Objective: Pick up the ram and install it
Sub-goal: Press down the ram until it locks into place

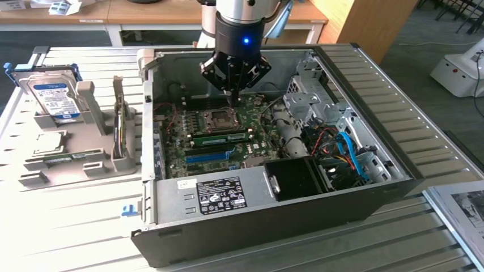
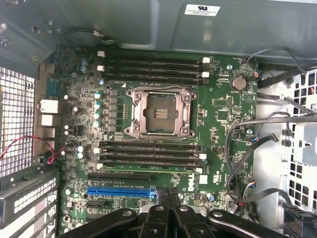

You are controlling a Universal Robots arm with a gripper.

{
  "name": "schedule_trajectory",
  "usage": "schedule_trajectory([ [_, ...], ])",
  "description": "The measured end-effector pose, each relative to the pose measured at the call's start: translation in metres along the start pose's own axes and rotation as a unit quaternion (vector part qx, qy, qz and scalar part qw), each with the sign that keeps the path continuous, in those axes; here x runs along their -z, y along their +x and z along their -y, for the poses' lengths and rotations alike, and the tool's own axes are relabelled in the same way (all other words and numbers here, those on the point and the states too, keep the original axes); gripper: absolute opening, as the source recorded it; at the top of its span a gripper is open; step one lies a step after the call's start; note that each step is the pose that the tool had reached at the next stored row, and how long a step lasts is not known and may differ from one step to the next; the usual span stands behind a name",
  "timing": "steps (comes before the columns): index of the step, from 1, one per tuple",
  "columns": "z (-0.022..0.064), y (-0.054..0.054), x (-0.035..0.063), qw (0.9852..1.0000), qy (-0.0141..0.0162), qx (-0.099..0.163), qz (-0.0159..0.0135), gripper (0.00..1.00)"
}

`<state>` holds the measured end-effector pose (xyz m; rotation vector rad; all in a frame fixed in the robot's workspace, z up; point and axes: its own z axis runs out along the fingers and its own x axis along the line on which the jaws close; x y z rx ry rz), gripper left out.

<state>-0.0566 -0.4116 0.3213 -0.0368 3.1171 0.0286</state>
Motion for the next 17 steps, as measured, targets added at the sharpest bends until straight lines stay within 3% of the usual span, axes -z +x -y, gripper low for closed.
schedule_trajectory([
  [2,0.0,-0.0001,-0.0001,1.0,-0.0001,0.0,-0.0014,0.1],
  [5,0.0,-0.0009,-0.0001,1.0,-0.0002,0.0,-0.009,0.1],
  [6,0.0001,-0.001,-0.0001,0.9999,-0.0001,0.0,-0.0101,0.1],
  [17,0.0,-0.0012,-0.0001,0.9999,-0.0003,0.0,-0.0114,0.1],
])
